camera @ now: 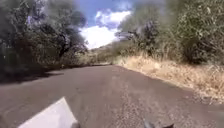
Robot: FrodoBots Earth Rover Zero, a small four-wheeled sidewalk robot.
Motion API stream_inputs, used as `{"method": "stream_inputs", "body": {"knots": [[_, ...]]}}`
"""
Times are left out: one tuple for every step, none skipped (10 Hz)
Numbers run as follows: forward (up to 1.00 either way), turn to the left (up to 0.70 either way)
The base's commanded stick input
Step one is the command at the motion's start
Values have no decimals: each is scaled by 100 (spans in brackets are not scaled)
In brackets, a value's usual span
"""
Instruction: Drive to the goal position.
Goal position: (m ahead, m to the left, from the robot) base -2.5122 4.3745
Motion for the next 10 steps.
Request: {"method": "stream_inputs", "body": {"knots": [[50, 0], [50, 0], [50, 0], [50, 0], [50, 0], [50, 0], [50, 0], [50, 0], [50, 0], [50, 0]]}}
